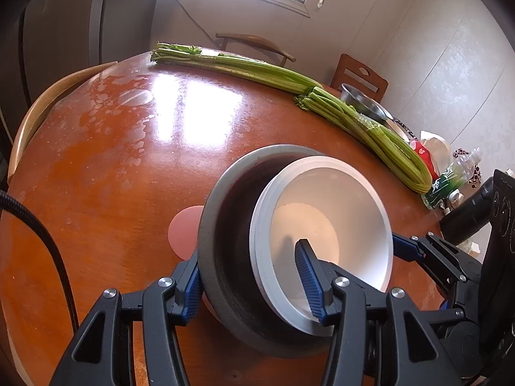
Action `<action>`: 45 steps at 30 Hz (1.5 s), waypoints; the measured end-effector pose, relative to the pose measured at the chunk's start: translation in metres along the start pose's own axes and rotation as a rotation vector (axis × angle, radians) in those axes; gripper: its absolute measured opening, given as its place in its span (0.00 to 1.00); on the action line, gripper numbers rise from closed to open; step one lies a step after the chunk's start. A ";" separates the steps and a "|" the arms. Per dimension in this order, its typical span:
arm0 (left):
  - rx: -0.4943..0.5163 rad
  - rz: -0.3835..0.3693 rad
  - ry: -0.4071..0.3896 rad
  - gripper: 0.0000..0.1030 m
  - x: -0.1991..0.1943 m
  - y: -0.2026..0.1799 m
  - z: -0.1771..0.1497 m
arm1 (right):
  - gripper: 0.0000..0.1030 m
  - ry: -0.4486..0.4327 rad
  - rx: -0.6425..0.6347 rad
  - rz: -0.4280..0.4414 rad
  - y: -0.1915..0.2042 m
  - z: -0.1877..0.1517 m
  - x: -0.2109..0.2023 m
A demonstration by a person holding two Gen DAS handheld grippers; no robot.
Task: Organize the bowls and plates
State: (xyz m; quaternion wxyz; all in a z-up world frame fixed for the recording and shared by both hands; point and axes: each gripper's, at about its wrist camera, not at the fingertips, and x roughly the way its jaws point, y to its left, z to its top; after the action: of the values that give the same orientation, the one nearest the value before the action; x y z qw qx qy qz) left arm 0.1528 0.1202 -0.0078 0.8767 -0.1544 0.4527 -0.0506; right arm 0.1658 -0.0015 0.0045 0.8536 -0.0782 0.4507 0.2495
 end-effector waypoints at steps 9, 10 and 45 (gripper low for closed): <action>0.030 0.059 -0.036 0.51 -0.014 -0.006 -0.001 | 0.70 -0.024 -0.017 -0.029 -0.001 0.000 -0.006; 0.029 0.058 -0.039 0.51 -0.016 -0.006 -0.001 | 0.70 -0.026 -0.017 -0.030 -0.001 0.000 -0.007; 0.115 0.210 -0.147 0.54 -0.095 -0.059 -0.116 | 0.70 -0.221 0.056 -0.086 0.015 -0.119 -0.118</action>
State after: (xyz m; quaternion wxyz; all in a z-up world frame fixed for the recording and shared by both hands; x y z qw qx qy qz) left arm 0.0063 0.0602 0.0219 0.9154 -0.0590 0.3974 0.0269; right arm 0.0159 -0.0730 0.0325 0.9098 -0.0459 0.3568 0.2070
